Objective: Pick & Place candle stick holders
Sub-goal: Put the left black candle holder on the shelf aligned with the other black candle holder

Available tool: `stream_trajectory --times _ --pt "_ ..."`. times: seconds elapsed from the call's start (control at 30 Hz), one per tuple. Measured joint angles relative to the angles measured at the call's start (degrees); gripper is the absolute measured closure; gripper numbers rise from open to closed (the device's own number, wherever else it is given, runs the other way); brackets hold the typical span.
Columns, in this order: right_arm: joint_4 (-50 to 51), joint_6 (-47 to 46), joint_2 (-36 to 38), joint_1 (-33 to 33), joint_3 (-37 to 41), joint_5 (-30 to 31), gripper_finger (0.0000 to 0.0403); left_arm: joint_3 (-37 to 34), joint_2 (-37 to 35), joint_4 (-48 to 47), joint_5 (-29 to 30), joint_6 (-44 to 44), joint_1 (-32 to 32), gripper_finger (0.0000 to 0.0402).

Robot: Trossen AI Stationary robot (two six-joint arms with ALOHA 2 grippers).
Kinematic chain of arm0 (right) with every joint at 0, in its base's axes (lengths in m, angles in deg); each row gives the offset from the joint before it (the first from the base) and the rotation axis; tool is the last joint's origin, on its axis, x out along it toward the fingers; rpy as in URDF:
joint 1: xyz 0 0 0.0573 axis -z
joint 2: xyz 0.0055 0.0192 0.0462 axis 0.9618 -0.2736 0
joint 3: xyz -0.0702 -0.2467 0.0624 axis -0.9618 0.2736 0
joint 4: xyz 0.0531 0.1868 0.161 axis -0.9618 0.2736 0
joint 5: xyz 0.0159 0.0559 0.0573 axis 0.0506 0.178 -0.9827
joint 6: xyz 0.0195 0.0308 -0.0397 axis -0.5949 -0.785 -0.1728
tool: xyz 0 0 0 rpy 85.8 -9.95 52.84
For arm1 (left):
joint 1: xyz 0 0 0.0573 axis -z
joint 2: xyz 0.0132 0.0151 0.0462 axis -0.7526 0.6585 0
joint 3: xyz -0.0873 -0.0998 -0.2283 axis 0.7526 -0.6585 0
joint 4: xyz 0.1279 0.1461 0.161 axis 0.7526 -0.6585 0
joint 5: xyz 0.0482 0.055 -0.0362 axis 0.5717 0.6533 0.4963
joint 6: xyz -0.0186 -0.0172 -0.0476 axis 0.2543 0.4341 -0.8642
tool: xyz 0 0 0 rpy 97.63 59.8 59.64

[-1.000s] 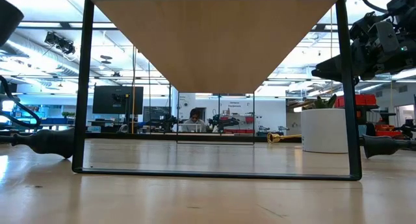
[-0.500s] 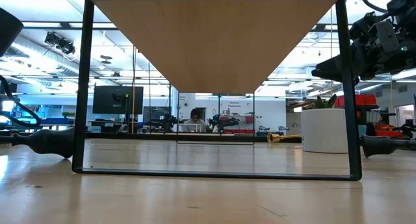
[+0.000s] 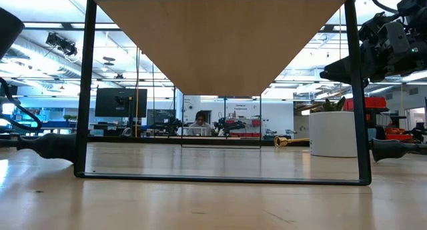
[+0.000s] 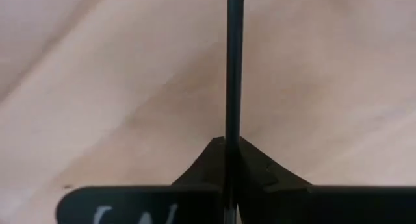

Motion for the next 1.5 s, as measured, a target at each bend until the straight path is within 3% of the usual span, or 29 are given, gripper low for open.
stream_trajectory --times 0.23,0.4,0.63,0.73,0.93,1.5 --pt "0.0 0.0 0.0 0.0 0.0 0.0 0.0289 0.0 -3.4 -10.1 5.1 -1.5 1.3 0.0392" --pt "0.0 0.0 0.0 0.0 0.0 0.0 0.0289 0.0 -9.9 -16.0 16.6 -3.0 2.6 0.0392" --pt "0.0 0.0 0.0 0.0 0.0 0.0 0.0289 0.0 -19.2 -36.2 25.5 -8.2 2.6 0.0392" --pt "0.0 0.0 0.0 0.0 0.0 0.0 0.0289 0.0 -23.1 -40.4 34.8 -8.8 2.6 0.0392" --pt "0.0 0.0 0.0 0.0 0.0 0.0 0.0289 0.0 -31.1 -42.1 50.4 -2.0 1.1 0.0392" --pt "0.0 0.0 0.0 0.0 0.0 0.0 0.0289 0.0 -45.5 -38.5 74.3 21.1 -8.3 0.0392"
